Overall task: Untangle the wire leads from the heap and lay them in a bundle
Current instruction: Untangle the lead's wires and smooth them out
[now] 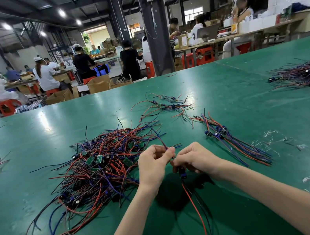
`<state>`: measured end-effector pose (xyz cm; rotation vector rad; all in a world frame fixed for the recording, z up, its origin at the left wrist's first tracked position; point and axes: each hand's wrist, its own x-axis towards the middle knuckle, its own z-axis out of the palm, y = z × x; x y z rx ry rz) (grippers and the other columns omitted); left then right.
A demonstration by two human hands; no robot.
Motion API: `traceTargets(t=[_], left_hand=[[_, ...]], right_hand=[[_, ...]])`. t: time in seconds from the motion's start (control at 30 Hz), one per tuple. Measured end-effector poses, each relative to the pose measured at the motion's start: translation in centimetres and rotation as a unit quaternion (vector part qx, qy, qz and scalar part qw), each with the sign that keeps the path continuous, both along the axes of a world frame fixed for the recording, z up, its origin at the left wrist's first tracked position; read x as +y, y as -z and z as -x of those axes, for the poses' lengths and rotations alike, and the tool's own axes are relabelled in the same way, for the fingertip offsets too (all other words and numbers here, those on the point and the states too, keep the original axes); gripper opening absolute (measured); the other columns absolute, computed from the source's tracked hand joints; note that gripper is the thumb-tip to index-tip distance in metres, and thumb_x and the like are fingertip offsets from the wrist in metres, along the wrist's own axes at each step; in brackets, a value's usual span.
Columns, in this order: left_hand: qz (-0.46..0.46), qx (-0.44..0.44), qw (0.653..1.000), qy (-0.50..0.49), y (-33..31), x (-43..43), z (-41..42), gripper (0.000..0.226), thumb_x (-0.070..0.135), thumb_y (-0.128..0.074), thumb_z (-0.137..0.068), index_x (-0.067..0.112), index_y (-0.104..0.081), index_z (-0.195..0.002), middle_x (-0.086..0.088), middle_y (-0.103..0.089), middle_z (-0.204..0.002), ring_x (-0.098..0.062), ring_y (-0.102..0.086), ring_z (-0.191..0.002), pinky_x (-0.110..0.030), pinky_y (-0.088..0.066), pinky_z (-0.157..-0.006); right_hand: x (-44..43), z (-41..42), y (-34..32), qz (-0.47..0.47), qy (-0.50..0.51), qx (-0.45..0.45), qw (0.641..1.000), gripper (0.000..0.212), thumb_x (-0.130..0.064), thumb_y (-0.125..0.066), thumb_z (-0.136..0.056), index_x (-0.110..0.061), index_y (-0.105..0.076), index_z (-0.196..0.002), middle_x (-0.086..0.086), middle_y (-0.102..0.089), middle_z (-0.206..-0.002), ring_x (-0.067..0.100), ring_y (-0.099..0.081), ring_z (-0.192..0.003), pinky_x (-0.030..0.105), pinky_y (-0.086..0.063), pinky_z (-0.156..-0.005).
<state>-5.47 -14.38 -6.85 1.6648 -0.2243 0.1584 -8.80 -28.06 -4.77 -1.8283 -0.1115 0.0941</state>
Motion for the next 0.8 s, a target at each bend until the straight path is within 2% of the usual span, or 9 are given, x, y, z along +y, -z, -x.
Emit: traceTargets(t=[0.1,0.2,0.33,0.4,0.5,0.63,0.73,0.8], left_hand=[[-0.095,-0.070,0.993,-0.017,0.2,-0.1,0.1,0.015,0.015,-0.077,-0.078,0.016,-0.063,-0.071,0.004,-0.068,-0.066,-0.005,-0.060,-0.060,-0.019,-0.050,-0.064],[-0.124,-0.111,0.986,-0.030,0.0,-0.2,0.4,0.017,0.014,-0.076,-0.078,0.016,-0.062,-0.070,0.004,-0.066,-0.065,-0.003,-0.058,-0.058,-0.016,-0.048,-0.061],[-0.101,-0.107,0.987,-0.067,-0.7,0.4,-0.1,0.014,0.018,-0.076,-0.079,0.009,-0.066,-0.075,-0.002,-0.069,-0.071,-0.015,-0.064,-0.068,-0.023,-0.051,-0.067],[-0.076,-0.087,0.990,-0.080,-1.0,0.7,-0.7,0.013,0.019,-0.076,-0.080,0.012,-0.066,-0.074,-0.003,-0.070,-0.073,-0.016,-0.064,-0.069,-0.023,-0.052,-0.068],[-0.040,-0.060,0.990,-0.123,-1.1,1.7,-1.5,0.016,0.022,-0.076,-0.080,0.018,-0.063,-0.070,0.002,-0.068,-0.069,-0.009,-0.061,-0.063,-0.024,-0.050,-0.068],[-0.011,-0.033,0.983,-0.180,-1.2,3.3,-2.4,0.018,0.026,-0.075,-0.081,0.020,-0.061,-0.072,-0.005,-0.069,-0.075,-0.021,-0.065,-0.073,-0.035,-0.053,-0.074],[-0.046,-0.060,0.978,-0.196,-1.2,3.5,-2.4,0.020,0.028,-0.073,-0.082,0.022,-0.059,-0.070,0.000,-0.067,-0.072,-0.018,-0.065,-0.071,-0.021,-0.050,-0.067],[-0.070,-0.076,0.974,-0.203,-1.3,3.4,-2.2,0.020,0.029,-0.072,-0.083,0.023,-0.058,-0.069,0.003,-0.066,-0.070,-0.014,-0.064,-0.068,-0.017,-0.047,-0.063]], right_hand=[[-0.1,0.0,0.3,-0.010,0.000,0.013,1.000,0.022,-0.002,-0.060,-0.080,-0.005,-0.070,-0.060,-0.003,-0.052,-0.040,0.003,-0.033,-0.031,0.012,-0.024,-0.035],[-0.1,-0.1,0.3,-0.014,0.007,0.016,1.000,0.019,-0.002,-0.061,-0.080,-0.002,-0.070,-0.063,-0.004,-0.054,-0.040,0.002,-0.038,-0.033,0.012,-0.029,-0.037],[-0.1,-0.1,-0.4,-0.046,-0.010,-0.005,0.999,0.021,-0.001,-0.062,-0.083,0.001,-0.068,-0.063,-0.005,-0.059,-0.043,-0.001,-0.043,-0.034,0.008,-0.031,-0.039],[-0.1,-0.1,-0.5,-0.060,-0.023,-0.006,0.998,0.022,0.000,-0.062,-0.084,0.001,-0.066,-0.062,-0.004,-0.059,-0.043,-0.002,-0.043,-0.033,0.007,-0.031,-0.037],[0.1,-0.2,-0.2,-0.074,-0.040,0.004,0.996,0.024,0.000,-0.063,-0.083,-0.002,-0.066,-0.059,-0.001,-0.063,-0.049,0.001,-0.046,-0.038,0.010,-0.035,-0.040],[0.3,0.0,-0.1,-0.057,-0.066,0.000,0.996,0.023,-0.001,-0.063,-0.083,-0.003,-0.068,-0.060,-0.003,-0.063,-0.049,-0.001,-0.046,-0.039,0.009,-0.036,-0.042],[0.4,0.0,0.1,-0.050,-0.068,-0.005,0.996,0.026,-0.002,-0.065,-0.081,-0.008,-0.070,-0.057,0.001,-0.066,-0.055,0.002,-0.050,-0.046,0.011,-0.040,-0.048],[0.4,0.1,0.1,-0.043,-0.066,-0.005,0.997,0.024,-0.002,-0.065,-0.082,-0.006,-0.070,-0.058,0.000,-0.064,-0.052,0.000,-0.048,-0.043,0.010,-0.038,-0.045]])
